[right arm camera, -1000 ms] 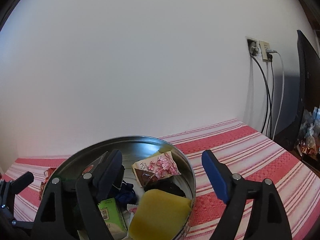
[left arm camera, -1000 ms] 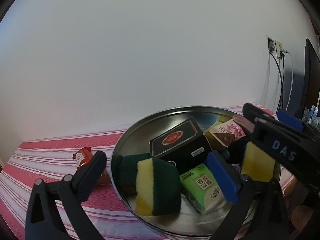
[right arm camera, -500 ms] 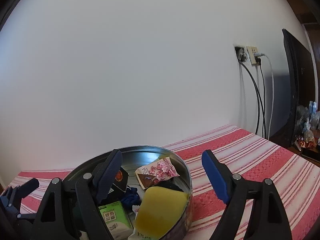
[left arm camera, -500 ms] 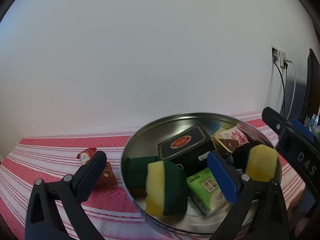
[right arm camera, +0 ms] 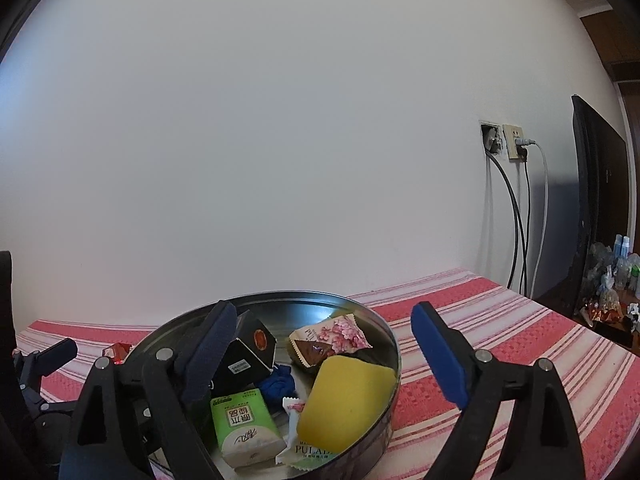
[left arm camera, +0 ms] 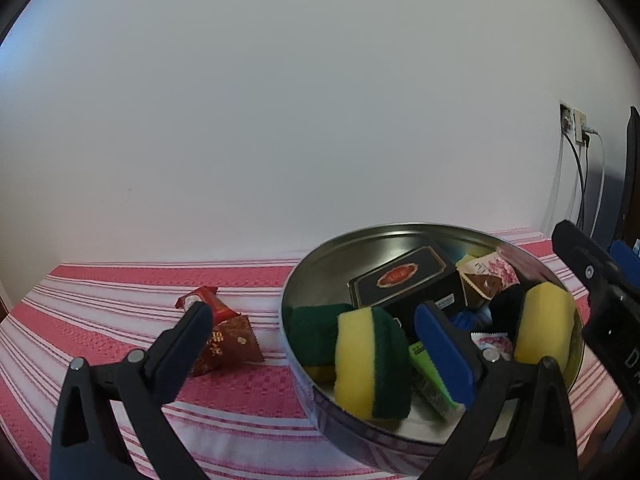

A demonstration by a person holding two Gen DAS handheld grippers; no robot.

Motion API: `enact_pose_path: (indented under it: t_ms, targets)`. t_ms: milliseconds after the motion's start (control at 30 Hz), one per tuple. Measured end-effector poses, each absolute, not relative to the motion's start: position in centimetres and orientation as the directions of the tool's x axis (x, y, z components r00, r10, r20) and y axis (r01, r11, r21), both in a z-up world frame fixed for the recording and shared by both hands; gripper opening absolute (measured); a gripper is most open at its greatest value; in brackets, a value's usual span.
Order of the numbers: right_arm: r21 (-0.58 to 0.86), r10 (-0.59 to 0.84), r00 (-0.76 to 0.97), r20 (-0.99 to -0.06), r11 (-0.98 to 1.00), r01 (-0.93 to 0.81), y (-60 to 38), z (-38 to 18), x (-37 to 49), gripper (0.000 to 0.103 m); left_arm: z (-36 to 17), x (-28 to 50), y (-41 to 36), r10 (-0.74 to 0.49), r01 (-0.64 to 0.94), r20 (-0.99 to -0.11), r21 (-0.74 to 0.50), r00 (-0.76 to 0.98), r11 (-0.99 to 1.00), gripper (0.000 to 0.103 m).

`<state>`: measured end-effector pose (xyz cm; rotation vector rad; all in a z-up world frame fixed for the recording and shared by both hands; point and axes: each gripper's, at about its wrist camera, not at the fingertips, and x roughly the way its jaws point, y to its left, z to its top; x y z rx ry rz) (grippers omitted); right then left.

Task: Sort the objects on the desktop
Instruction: 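Withdraw both tools from the tin toward the two red candy packets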

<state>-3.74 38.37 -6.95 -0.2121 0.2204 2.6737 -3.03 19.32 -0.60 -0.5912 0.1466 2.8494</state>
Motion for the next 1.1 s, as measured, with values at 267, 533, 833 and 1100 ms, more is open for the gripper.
enact_pose_path:
  t_ms: [267, 533, 833, 1100]
  targets:
    - [0.163, 0.419, -0.887, -0.195, -0.878, -0.45, 38.6, -7.2, -3.1, 0.091, -0.8, -2.5, 18.3, 0.214, -0.249, -0.399, 0.038, -0.892, -0.968, 0.102]
    - [0.158, 0.396, -0.895, -0.204, -0.889, -0.429, 37.1, -7.3, -2.3, 0.091, -0.7, -2.4, 15.4, 0.215, -0.238, -0.417, 0.003, -0.883, -0.971, 0.102]
    - [0.097, 0.329, -0.923, -0.2, -0.931, -0.353, 32.8, -7.2, -1.8, 0.091, -1.0, -3.1, 9.1, 0.139, -0.164, -0.425, 0.022, -0.895, -0.986, 0.102]
    - [0.057, 0.213, -0.952, -0.221, -0.971, -0.231, 27.3, -7.4, -2.9, 0.091, -1.4, -5.2, 2.6, 0.051, -0.05, -0.452, -0.013, -0.891, -0.999, 0.102]
